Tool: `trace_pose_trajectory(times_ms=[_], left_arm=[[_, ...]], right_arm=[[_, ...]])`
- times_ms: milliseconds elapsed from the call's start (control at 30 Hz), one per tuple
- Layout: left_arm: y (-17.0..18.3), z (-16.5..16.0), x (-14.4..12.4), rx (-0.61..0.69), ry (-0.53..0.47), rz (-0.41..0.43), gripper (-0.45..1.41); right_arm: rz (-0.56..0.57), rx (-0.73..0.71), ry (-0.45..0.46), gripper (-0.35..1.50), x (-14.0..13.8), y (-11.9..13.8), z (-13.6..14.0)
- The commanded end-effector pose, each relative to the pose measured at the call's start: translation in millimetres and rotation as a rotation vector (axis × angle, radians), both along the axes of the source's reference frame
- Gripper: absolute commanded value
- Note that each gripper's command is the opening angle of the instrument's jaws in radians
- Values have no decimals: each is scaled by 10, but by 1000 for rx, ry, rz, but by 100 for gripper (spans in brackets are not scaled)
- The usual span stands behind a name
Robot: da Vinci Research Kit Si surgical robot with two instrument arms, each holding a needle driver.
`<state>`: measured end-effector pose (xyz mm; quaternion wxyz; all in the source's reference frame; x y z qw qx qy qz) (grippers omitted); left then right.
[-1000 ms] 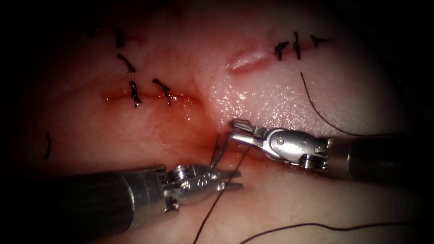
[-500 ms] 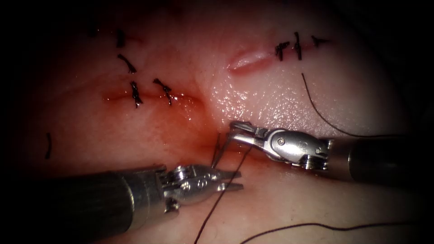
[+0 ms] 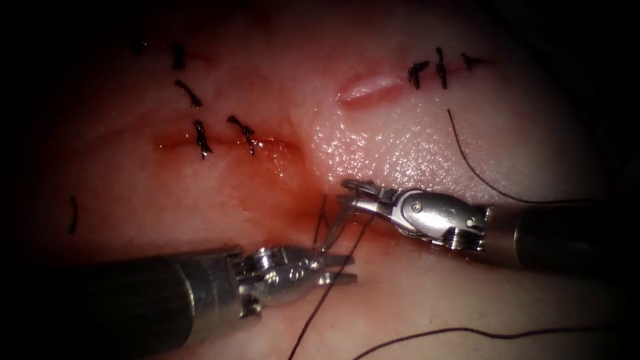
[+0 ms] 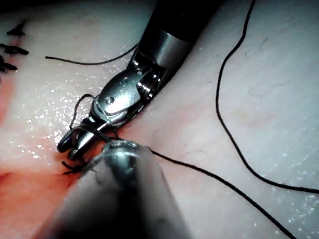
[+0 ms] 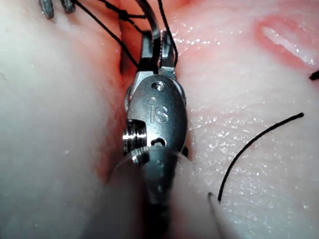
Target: Wound Closure
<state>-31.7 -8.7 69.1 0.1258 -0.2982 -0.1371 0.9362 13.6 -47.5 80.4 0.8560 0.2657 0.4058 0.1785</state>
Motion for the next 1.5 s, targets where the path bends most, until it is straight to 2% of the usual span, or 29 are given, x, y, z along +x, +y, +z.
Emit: trace_pose_trajectory(times_ms=[33,500,633,800,933,1033,1133,1200,1233,1300,1367,1433,1500], left_arm=[[1,4,-6,-1,-1,0,17],[-1,-2,-6,-6,-2,8,16],[-1,-2,-6,-6,-2,8,16],[-2,-3,-6,-4,1,10,16],[-2,-3,-6,-4,1,10,16],[-2,-3,-6,-4,1,9,16],[-2,-3,-6,-4,1,10,17],[-2,-4,-6,-4,1,10,17],[-1,-4,-6,-7,0,15,17],[-1,-4,-6,-7,0,14,17],[-1,-4,-5,-7,0,15,17],[-1,-4,-5,-7,-1,15,17],[-1,-4,-5,-7,-1,15,19]], right_arm=[[-5,4,0,-35,8,-4,7],[-36,45,-54,-35,-9,-20,23],[-60,53,-90,-35,-21,-26,28],[-44,84,-118,-35,-29,-29,32],[15,75,-129,-35,-28,-14,25],[114,64,-63,-35,-26,0,20],[147,64,-63,-35,-26,11,15],[151,25,-29,-35,-25,19,13],[158,26,-18,-5,-24,23,11],[214,7,-1,37,-20,35,4],[252,-4,17,62,-15,47,-8],[284,-32,33,77,-10,59,-19],[313,-70,47,108,-4,73,-32]])
